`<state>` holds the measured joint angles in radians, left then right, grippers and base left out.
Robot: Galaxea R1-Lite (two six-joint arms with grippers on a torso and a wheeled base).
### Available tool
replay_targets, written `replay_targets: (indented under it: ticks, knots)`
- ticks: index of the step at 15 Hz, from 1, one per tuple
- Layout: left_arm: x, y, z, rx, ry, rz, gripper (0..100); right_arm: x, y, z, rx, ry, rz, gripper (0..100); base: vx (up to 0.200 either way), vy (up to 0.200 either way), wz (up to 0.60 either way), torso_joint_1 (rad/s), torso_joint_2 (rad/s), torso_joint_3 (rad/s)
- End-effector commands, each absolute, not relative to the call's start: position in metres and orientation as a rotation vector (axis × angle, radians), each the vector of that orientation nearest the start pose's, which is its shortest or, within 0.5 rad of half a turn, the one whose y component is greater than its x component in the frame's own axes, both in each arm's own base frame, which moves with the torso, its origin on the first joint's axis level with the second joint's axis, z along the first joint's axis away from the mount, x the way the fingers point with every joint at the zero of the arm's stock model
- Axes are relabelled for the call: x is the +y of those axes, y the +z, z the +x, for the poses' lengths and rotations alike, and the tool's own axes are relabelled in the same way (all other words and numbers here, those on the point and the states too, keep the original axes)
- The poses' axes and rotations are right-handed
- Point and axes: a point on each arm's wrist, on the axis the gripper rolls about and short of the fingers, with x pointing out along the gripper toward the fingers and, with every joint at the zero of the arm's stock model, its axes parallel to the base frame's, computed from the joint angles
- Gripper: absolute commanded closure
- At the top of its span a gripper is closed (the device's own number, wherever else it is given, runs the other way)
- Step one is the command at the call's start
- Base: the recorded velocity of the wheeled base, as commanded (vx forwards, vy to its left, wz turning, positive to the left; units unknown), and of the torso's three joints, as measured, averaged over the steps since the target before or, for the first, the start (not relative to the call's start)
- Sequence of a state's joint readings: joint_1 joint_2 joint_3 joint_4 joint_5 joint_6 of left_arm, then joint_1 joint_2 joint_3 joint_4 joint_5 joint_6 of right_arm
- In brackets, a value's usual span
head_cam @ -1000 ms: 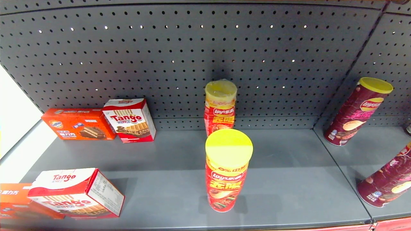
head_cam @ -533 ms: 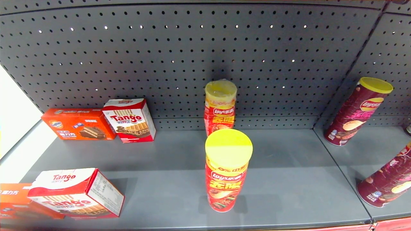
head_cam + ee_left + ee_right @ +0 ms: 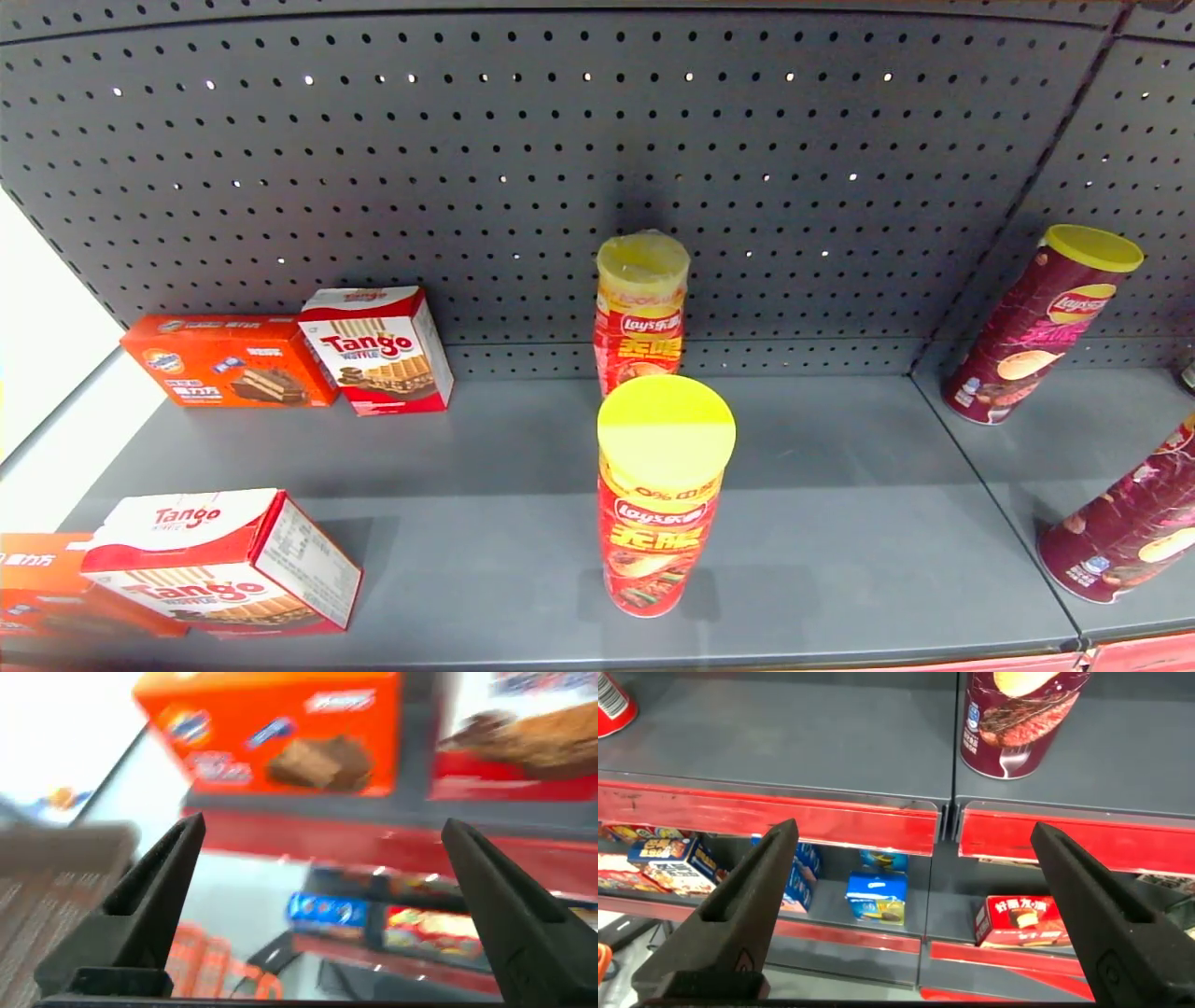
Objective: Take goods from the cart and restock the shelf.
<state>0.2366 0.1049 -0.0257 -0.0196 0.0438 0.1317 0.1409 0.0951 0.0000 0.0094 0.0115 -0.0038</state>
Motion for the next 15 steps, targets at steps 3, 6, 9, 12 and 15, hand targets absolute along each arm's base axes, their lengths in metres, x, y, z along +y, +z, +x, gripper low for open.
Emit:
replay_targets:
  ticks: [3,6,9,12,15]
  knots:
    - [-0.0053,0.0777,-0.0145,0.11,0.054,0.123,0,-0.0019,0.0764,-0.0154,0.105,0.153,-0.011,0,0.0,0.0,0.0,0.0,0.0,0.0]
    - [-0.0043,0.0777,-0.0147,0.103,0.008,0.131,0,-0.0019,0.0766,-0.0153,0.105,0.153,-0.011,0,0.0,0.0,0.0,0.0,0.0,0.0]
    - [-0.0025,0.0763,-0.0229,-0.01,-0.122,0.136,0,-0.0019,0.0764,-0.0154,0.105,0.153,-0.011,0,0.0,0.0,0.0,0.0,0.0,0.0]
    - [-0.0023,0.0756,-0.023,-0.003,-0.109,0.092,0,-0.0019,0.0764,-0.0153,0.107,0.153,-0.012,0,0.0,0.0,0.0,0.0,0.0,0.0]
    - [-0.0022,0.0756,-0.023,-0.002,-0.104,0.069,0,-0.0019,0.0764,-0.0154,0.105,0.152,-0.011,0,0.0,0.0,0.0,0.0,0.0,0.0]
